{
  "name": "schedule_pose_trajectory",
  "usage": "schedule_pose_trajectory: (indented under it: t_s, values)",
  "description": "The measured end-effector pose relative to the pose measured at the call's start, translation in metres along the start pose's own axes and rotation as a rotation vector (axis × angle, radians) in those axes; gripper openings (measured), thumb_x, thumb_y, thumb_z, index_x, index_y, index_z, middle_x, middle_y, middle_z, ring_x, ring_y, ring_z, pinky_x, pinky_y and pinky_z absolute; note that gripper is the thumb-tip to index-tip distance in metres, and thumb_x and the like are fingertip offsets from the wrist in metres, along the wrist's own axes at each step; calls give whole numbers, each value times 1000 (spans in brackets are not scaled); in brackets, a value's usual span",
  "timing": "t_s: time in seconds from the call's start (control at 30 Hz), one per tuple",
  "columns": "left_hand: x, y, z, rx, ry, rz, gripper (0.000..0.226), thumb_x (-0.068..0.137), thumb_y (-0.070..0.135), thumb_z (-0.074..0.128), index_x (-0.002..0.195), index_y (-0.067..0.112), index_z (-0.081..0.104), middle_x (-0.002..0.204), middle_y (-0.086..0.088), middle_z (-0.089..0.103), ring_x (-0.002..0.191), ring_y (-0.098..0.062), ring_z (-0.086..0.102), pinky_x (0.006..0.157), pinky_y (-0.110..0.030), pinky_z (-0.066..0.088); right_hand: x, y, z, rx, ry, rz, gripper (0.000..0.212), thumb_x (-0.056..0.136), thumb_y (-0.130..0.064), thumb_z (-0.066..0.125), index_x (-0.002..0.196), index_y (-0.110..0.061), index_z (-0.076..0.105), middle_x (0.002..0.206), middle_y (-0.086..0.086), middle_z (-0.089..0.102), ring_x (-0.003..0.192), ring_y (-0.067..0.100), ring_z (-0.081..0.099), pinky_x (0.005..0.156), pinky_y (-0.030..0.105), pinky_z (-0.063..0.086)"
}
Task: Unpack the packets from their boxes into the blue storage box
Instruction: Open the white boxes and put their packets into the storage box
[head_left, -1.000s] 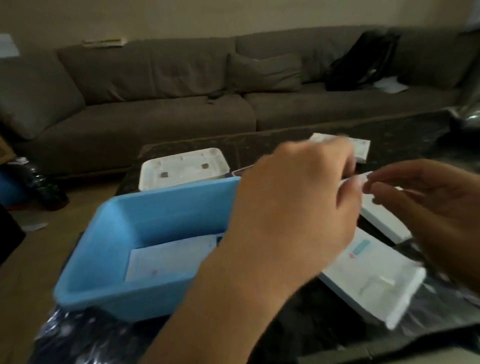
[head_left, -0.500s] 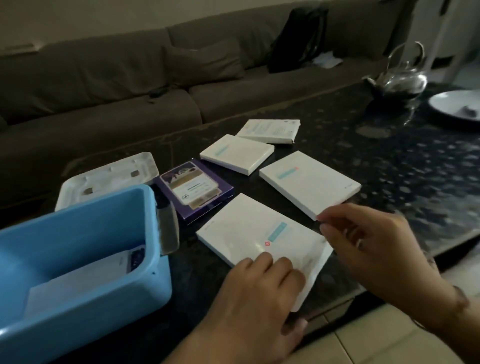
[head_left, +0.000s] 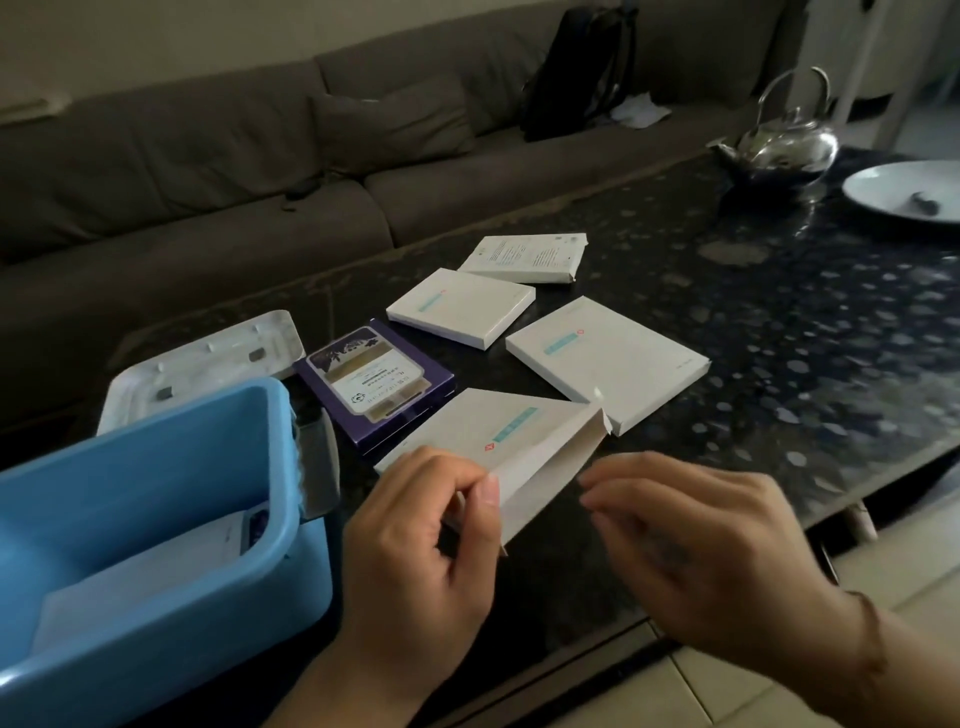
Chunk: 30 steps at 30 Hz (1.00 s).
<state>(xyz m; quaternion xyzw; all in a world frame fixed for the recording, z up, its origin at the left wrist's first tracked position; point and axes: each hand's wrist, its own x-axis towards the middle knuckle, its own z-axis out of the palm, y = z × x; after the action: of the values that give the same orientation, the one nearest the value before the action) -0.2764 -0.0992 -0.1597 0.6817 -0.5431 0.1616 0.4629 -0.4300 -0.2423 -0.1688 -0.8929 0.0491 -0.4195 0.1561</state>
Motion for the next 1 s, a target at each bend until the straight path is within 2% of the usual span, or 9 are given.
schedule_pose_trajectory:
  t_s: [0.17,0.27,0.37,0.47,0.57,0.73,0.9,0.93,1.0]
  values:
    - [1,3,-4,-4,11,27,51,105,38,38,78,1,61,82,5,56,80,-7,55,74,-4,41,1,-4,17,-103,-103,-41,26,87,-20,61,111,-20,72,125,-6,67,88,14,72,56,29,58]
    - [-2,2,-2,-35,1,78,46,105,34,39,81,1,60,83,2,57,83,-13,58,76,-8,44,1,-4,26,-169,-214,-42,37,86,-22,58,123,-24,63,136,-9,59,81,19,71,47,34,54]
    - [-4,-1,-1,-62,-8,128,30,105,32,41,88,11,54,86,2,56,87,-17,60,75,-14,50,1,-4,35,-237,-285,-55,40,87,-23,49,125,-23,60,132,-6,60,69,21,67,41,33,49]
    - [-5,-3,1,-48,-22,159,24,105,31,43,90,13,52,86,1,58,91,-18,62,72,-19,55,0,1,36,-279,-287,-103,35,91,-22,45,122,-24,61,122,-4,67,57,19,62,38,29,46]
    - [-6,-5,1,-35,-39,170,18,102,27,47,91,13,51,86,-3,60,95,-19,62,71,-23,58,-3,4,29,-245,-253,-146,25,96,-20,50,117,-23,62,121,-4,68,56,19,61,41,32,49]
    - [-5,-4,1,-25,-46,161,23,102,27,47,87,11,53,84,0,58,91,-13,60,69,-20,56,-13,2,5,-214,-138,-186,21,88,-5,57,99,-8,74,116,6,71,53,26,62,40,35,47]
    - [-5,0,1,-14,-43,140,45,104,29,44,74,0,61,78,-1,58,82,-6,56,72,-10,49,-25,2,-13,-204,-50,-205,13,76,-4,70,88,-3,77,115,13,71,63,25,69,47,33,53]
    - [-5,0,2,-9,-42,144,43,103,27,45,73,0,61,77,-1,59,80,-7,57,70,-12,51,-29,3,-14,-195,-36,-207,10,81,-6,68,86,-4,76,114,12,72,68,24,71,50,34,55]
    - [-7,-1,3,0,-39,152,36,98,21,50,72,1,62,74,-2,59,76,-10,58,62,-21,54,-34,7,-16,-171,-23,-193,22,94,-16,57,83,-7,75,111,9,73,74,23,72,59,34,58]
